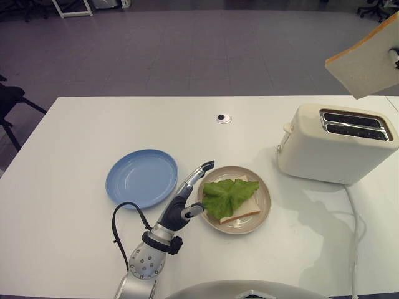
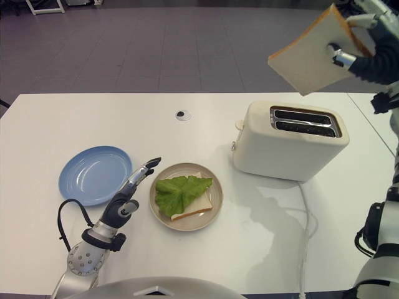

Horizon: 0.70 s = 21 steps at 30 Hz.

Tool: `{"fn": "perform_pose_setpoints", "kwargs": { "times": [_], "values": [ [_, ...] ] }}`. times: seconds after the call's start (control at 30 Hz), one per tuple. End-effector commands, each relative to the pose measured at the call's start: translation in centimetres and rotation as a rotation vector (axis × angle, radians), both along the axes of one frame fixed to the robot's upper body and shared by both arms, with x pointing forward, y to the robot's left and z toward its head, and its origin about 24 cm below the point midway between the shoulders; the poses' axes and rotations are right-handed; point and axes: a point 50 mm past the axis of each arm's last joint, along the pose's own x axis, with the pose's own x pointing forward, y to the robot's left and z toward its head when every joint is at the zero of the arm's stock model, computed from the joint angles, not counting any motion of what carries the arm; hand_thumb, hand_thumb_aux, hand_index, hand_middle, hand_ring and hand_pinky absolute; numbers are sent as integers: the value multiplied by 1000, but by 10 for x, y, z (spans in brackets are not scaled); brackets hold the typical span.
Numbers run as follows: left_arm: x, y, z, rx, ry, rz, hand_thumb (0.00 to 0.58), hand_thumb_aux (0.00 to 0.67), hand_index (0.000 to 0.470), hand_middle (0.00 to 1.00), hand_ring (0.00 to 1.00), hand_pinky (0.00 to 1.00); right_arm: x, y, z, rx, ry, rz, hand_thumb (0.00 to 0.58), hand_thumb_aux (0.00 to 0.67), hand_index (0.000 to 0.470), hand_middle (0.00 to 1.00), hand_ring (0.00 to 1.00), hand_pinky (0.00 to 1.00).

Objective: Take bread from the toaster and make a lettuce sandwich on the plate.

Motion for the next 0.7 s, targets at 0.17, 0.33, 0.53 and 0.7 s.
{"fn": "perform_pose_setpoints", "kwargs": {
  "times": [0.17,0.33,0.53,0.7],
  "values": [
    [7,7,-1,-16,-1,17,0,0,0,0,0,0,-26,87,-66,184,626,608,580,670,470,0,0,0],
    [11,12,-1,-17,-9,28,0,0,0,0,0,0,-25,132,-111,210,914,663,580,670,470,0,0,0],
    [13,12,-3,11,-15,19,0,0,0,0,0,0,-33,170,-183,-43,1101,597,580,670,470,0,0,0],
    [11,10,-4,25,-10,10,0,0,0,0,0,0,-26,186,-195,-115,1056,570,580,670,470,0,0,0]
  ]
}}
